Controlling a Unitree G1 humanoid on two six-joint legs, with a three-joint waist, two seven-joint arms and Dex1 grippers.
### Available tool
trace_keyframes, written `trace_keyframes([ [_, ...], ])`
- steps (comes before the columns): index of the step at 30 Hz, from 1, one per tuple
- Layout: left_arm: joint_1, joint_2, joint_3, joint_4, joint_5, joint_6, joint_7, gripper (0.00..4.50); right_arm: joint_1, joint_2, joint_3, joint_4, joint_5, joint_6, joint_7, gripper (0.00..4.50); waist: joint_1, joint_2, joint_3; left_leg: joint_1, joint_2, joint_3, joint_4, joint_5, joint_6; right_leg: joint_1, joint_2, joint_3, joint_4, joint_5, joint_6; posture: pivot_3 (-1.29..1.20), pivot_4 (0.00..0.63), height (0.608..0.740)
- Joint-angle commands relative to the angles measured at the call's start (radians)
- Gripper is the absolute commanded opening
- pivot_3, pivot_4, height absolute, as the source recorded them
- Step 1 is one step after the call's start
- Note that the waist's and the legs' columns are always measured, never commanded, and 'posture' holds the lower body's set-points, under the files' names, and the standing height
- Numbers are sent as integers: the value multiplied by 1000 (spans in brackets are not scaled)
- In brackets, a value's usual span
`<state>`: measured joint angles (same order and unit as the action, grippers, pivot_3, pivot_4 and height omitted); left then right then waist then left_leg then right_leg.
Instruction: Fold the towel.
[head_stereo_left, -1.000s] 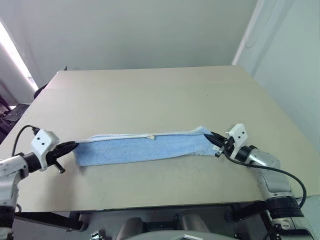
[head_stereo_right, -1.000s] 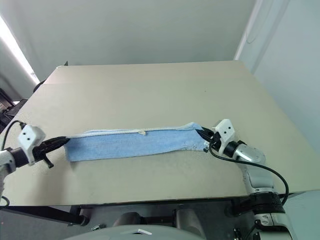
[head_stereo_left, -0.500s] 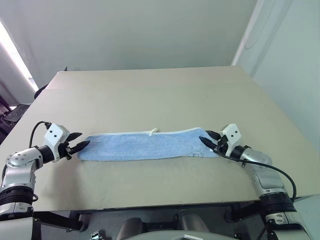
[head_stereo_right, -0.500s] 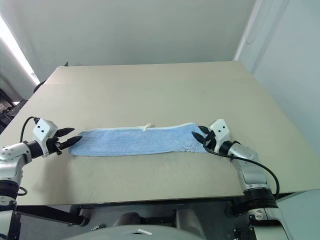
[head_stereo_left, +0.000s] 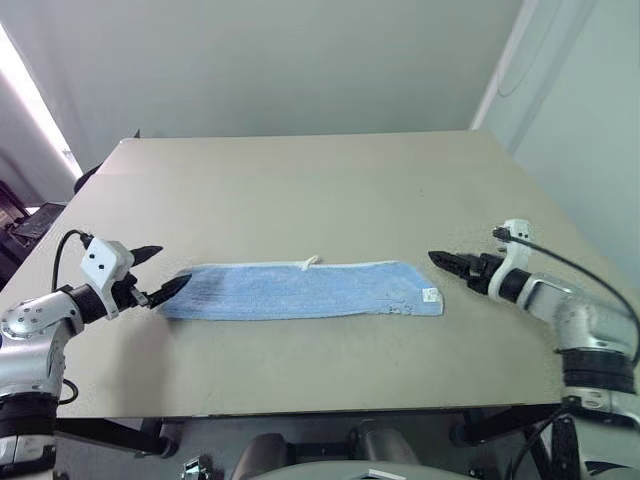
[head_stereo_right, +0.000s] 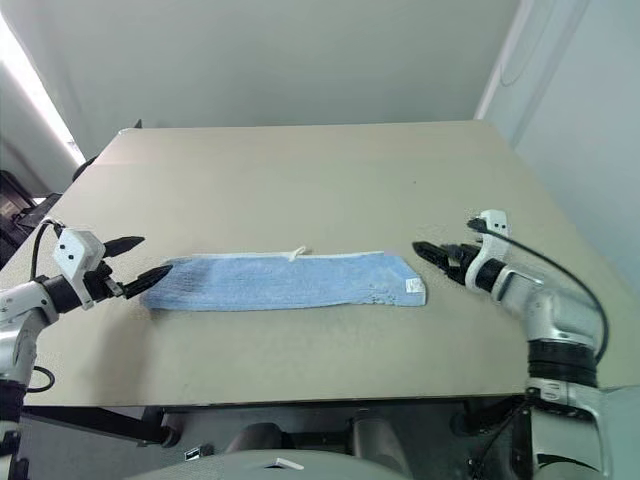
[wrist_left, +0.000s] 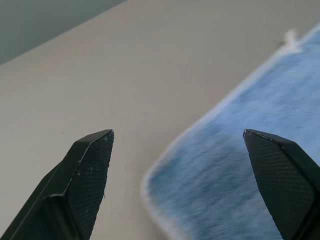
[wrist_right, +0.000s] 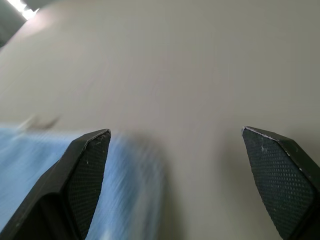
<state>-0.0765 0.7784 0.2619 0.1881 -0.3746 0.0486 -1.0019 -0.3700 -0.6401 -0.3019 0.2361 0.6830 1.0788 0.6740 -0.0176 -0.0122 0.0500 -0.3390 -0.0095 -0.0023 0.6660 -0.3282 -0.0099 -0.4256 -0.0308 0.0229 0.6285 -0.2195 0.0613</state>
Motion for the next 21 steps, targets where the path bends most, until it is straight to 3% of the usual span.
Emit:
trace_keyframes([
  [1, 38, 24, -7, -154, -40, 99, -14, 4382, -17, -62, -38, -10, 136, 207, 116, 4395, 2, 0, 0, 0, 0, 0, 0, 0, 0, 0, 1, 0, 0, 0, 0, 0, 0, 740],
  [12, 220, -6, -78, -487, -120, 332, -11, 4382, 101, -137, -73, -42, 197, 350, 170, 4395, 0, 0, 0, 0, 0, 3, 1, 0, 0, 2, 6, 0, 0, -4, 1, 0, 0, 740],
  [21, 202, -35, -149, -512, -85, 352, 23, 4382, 81, -63, -60, -17, 187, 360, 141, 4395, -2, 0, 0, 1, 1, 3, 1, 0, 0, 6, 10, 2, 0, -5, 1, 0, 0, 740],
])
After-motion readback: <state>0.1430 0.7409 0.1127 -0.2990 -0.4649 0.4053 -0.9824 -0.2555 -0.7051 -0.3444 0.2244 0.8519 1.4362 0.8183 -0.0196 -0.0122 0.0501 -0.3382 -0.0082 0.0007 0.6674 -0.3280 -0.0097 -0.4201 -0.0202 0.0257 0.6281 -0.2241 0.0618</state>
